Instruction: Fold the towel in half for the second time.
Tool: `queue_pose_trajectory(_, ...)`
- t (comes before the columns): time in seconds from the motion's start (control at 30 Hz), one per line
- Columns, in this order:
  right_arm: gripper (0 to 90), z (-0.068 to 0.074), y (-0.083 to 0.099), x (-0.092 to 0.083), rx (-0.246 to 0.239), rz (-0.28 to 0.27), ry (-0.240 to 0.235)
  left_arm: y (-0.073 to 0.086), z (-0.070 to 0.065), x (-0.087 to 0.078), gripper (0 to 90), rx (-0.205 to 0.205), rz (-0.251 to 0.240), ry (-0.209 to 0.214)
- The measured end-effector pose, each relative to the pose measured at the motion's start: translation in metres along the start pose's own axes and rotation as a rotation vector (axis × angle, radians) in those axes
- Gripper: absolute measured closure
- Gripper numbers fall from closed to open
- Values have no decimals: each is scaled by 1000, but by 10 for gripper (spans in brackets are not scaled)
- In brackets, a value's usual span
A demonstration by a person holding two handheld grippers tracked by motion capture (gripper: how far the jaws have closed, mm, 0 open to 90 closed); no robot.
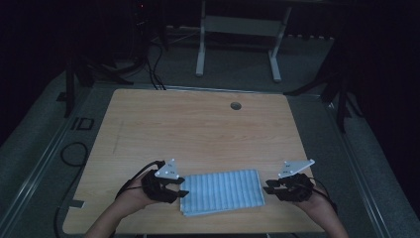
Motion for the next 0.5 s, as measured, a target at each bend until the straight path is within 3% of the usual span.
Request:
queue_pose_trajectory(0.1,642,2,-6,14,-14,17,-5,-3,4,12,494,-35,-3,-14)
queue_pose_trajectory(0.2,595,6,-10,33,-25,44,-12,-3,5,29,483,-74,2,3)
queue_pose_trajectory(0.3,600,10,-12,46,-31,61,-37,-1,7,45,483,-74,56,4)
queue_pose_trajectory(0.33,601,12,-12,48,-47,65,-36,0,8,50,483,-87,69,27)
queue_pose_trajectory(0.5,603,16,-13,58,-77,76,-38,5,17,64,482,-95,128,16)
Point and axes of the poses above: each handheld gripper's, and its own axes: x roughly forward along the jaws, y roughly out of its underside, z roughly to its left, the point moved 2 cm from there along x, roughly forward along the jaws, and after that the axes turned 12 degrees about y, right-handed, at the moved point
